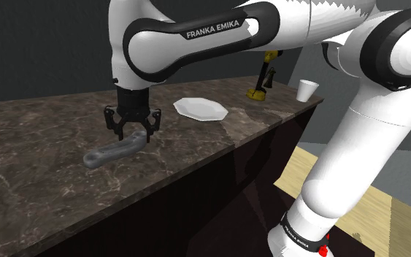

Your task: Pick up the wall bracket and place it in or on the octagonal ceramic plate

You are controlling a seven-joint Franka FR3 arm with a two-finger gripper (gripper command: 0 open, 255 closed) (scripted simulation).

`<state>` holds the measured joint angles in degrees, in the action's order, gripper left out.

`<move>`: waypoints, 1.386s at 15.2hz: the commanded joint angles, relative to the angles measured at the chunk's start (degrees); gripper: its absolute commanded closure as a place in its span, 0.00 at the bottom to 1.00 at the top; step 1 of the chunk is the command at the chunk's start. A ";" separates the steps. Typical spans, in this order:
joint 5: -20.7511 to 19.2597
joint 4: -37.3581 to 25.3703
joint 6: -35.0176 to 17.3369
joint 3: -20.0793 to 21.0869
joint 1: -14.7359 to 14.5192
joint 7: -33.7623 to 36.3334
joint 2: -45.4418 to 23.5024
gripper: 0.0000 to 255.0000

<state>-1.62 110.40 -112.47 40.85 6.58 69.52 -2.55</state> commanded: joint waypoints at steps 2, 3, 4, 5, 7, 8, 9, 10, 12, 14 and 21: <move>0.00 0.00 0.00 0.00 0.00 0.00 0.00 1.00; 0.00 0.00 0.00 0.00 0.00 0.00 0.00 1.00; 0.00 0.00 0.00 0.00 0.00 0.00 0.00 1.00; 0.16 -0.58 0.73 -0.01 0.03 -0.11 0.22 1.00; 0.43 -1.79 2.22 -0.02 0.08 -0.30 0.58 1.00; 0.55 -2.42 2.97 -0.03 0.10 -0.38 0.75 1.00; 0.65 -3.05 3.72 -0.04 0.12 -0.46 0.89 1.00; 0.75 -3.70 4.47 -0.05 0.14 -0.52 1.02 1.00; 0.90 -5.05 5.98 -0.06 0.18 -0.63 1.24 1.00; 1.01 -6.45 7.49 -0.07 0.19 -0.71 1.39 1.00; 1.06 -11.09 12.18 -0.06 0.18 -0.74 1.45 1.00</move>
<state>-0.57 99.81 -100.81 40.82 6.73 68.84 -1.10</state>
